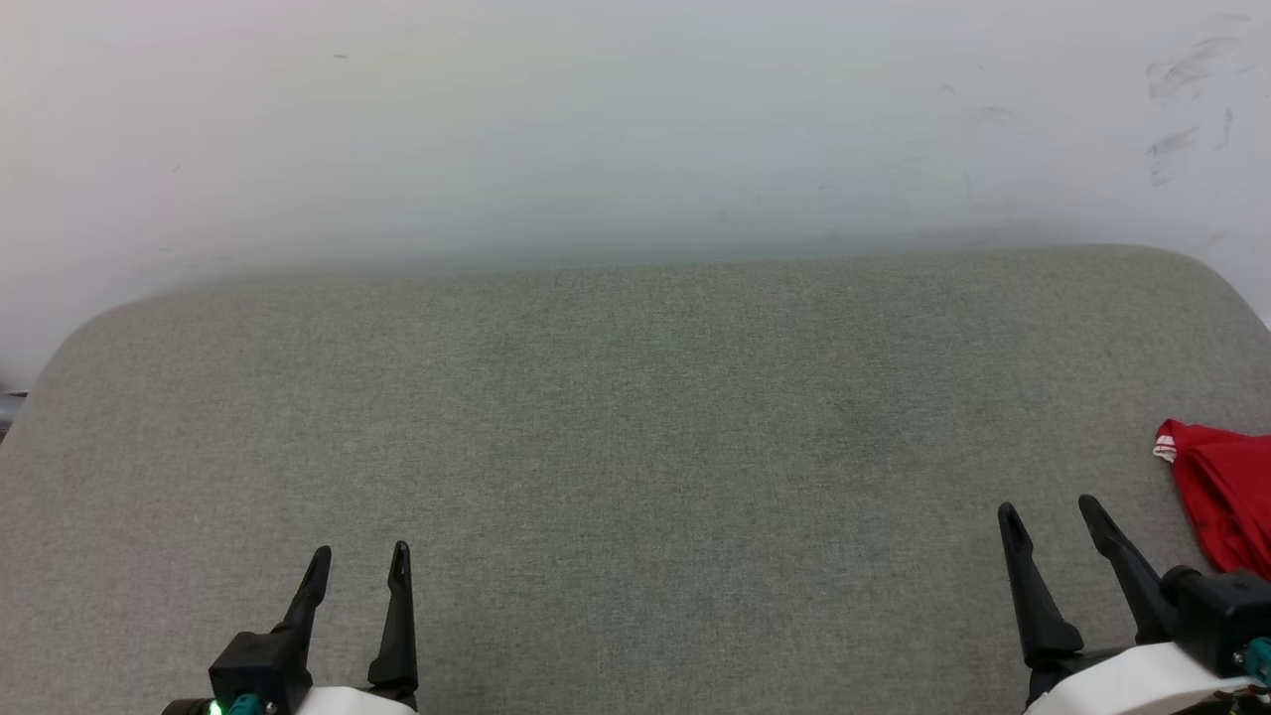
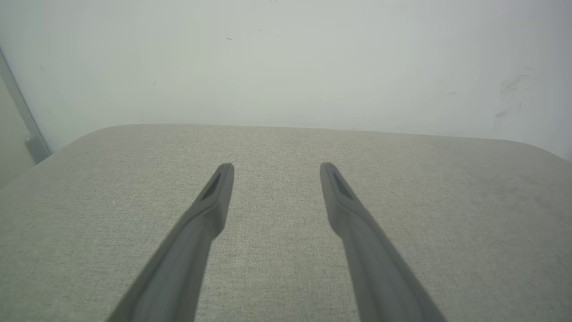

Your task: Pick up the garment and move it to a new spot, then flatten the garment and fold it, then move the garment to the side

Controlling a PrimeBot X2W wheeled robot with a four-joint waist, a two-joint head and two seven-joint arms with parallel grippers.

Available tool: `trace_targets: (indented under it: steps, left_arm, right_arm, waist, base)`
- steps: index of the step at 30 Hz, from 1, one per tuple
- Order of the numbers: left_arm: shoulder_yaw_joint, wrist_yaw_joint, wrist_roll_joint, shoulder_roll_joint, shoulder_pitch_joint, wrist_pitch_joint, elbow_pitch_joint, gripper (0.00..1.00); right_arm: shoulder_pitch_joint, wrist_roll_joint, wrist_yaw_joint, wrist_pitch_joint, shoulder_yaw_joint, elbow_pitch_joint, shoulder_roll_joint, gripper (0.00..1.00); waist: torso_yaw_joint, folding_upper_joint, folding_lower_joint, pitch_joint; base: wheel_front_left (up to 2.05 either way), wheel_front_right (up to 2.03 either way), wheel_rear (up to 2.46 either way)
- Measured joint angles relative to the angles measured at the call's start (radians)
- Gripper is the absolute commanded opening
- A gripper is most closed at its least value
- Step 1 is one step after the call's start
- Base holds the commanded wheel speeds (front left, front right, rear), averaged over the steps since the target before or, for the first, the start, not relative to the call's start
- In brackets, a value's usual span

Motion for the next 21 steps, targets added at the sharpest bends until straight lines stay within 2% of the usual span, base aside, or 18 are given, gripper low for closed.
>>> trace_targets:
  steps: [9, 10, 15, 21]
  left_arm:
    - [0.018, -0.01, 0.01, -0.012, -0.006, 0.0, 0.014, 1.0]
    - [0.02, -0.009, 0.014, -0.013, -0.006, 0.0, 0.016, 0.0]
    - [0.019, -0.01, 0.0, -0.026, 0.015, 0.013, 0.059, 0.0]
    - [0.033, -0.021, -0.111, -0.028, 0.007, 0.044, 0.069, 0.0]
  right_arm:
    - [-0.004, 0.007, 0.0, -0.009, 0.001, 0.022, 0.0, 1.0]
    - [-0.004, 0.007, 0.0, -0.009, 0.001, 0.026, 0.0, 0.0]
    - [0.012, 0.018, 0.0, -0.004, 0.003, 0.071, 0.0, 0.0]
    - [0.007, 0.144, 0.0, -0.005, 0.005, 0.1, -0.001, 0.0]
  waist:
    - [-0.001, 0.0, 0.0, -0.003]
    - [-0.002, 0.0, 0.0001, -0.003]
    - [-0.001, 0.0, 0.0, -0.003]
    - [0.001, 0.0, 0.0001, -0.001]
  base:
    - [0.0, 0.0, 0.0]
    - [0.0, 0.0, 0.0]
    - [0.0, 0.0, 0.0]
    - [0.0, 0.0, 0.0]
